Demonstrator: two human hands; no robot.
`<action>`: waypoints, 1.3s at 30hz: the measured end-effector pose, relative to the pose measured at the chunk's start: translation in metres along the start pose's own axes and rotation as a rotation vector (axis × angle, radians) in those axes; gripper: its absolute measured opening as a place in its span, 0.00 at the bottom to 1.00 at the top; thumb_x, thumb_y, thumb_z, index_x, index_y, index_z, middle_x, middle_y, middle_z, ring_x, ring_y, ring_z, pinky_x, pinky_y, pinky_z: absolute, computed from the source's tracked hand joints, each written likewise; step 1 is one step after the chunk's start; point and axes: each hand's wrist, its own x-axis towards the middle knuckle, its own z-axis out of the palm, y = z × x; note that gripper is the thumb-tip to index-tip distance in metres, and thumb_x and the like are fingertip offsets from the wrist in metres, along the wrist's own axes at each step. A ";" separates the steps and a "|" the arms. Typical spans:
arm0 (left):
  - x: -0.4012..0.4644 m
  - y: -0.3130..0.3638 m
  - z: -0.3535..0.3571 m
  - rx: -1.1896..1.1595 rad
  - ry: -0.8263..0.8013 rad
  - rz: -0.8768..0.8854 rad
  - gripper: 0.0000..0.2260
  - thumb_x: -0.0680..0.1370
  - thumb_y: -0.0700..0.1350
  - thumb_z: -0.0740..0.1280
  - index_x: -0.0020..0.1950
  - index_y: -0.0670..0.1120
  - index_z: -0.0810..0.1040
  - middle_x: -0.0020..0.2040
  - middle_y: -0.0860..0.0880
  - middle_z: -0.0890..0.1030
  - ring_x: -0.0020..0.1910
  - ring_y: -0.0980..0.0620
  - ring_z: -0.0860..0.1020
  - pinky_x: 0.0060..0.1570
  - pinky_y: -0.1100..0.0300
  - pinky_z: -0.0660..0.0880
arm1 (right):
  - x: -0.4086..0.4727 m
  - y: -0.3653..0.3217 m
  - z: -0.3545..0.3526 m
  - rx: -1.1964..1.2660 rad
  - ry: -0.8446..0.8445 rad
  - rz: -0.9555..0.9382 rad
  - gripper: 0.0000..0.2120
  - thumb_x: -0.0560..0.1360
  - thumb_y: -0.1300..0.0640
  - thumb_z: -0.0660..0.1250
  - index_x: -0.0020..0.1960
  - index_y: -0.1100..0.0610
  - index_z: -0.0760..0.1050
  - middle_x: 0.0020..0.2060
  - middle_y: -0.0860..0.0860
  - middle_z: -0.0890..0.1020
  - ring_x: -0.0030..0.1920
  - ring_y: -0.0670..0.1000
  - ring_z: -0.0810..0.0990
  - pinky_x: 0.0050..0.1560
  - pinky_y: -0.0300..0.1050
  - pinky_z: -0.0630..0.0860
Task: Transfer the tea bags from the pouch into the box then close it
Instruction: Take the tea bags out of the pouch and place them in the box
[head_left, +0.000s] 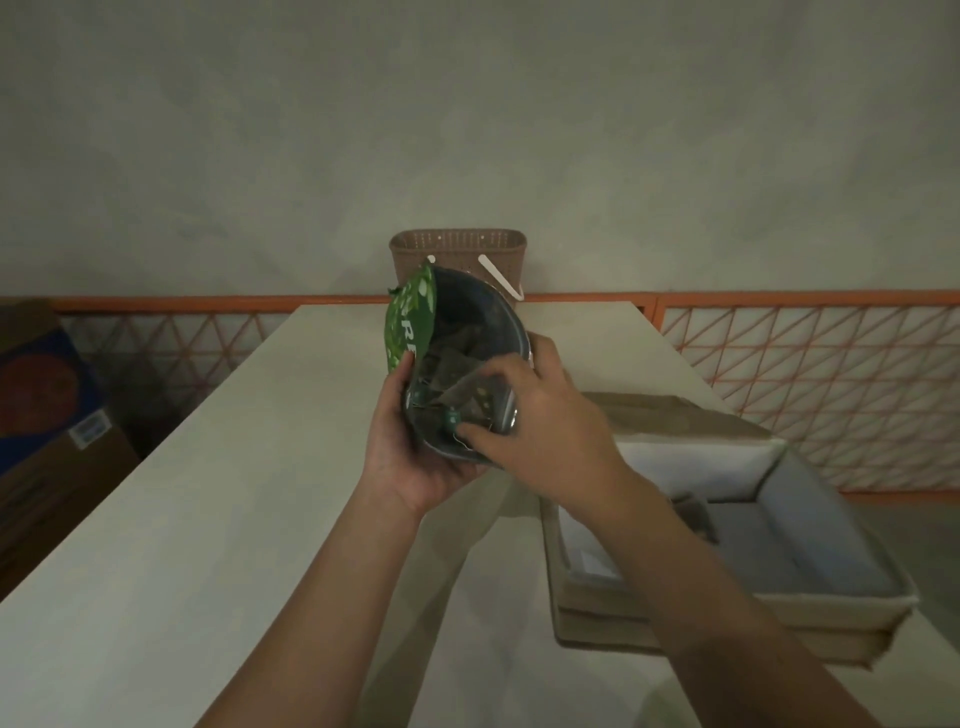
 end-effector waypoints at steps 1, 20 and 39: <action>0.000 0.000 0.001 0.005 -0.010 -0.005 0.30 0.79 0.66 0.59 0.50 0.44 0.89 0.54 0.40 0.86 0.45 0.41 0.87 0.43 0.48 0.84 | 0.000 -0.001 0.001 -0.056 -0.022 0.038 0.25 0.70 0.42 0.73 0.63 0.46 0.70 0.65 0.48 0.65 0.62 0.51 0.72 0.52 0.46 0.77; -0.002 -0.022 0.032 0.076 0.020 -0.068 0.31 0.76 0.68 0.62 0.68 0.48 0.81 0.65 0.41 0.82 0.55 0.41 0.82 0.52 0.50 0.80 | -0.022 0.014 -0.043 0.670 0.387 0.199 0.04 0.78 0.55 0.68 0.46 0.51 0.73 0.48 0.44 0.81 0.50 0.44 0.80 0.46 0.34 0.77; 0.033 -0.023 0.020 0.084 -0.187 -0.092 0.31 0.79 0.66 0.61 0.77 0.49 0.72 0.69 0.44 0.77 0.60 0.43 0.79 0.57 0.49 0.77 | -0.048 0.061 -0.035 0.452 0.231 0.391 0.06 0.72 0.53 0.72 0.48 0.48 0.77 0.52 0.44 0.75 0.52 0.45 0.77 0.49 0.33 0.74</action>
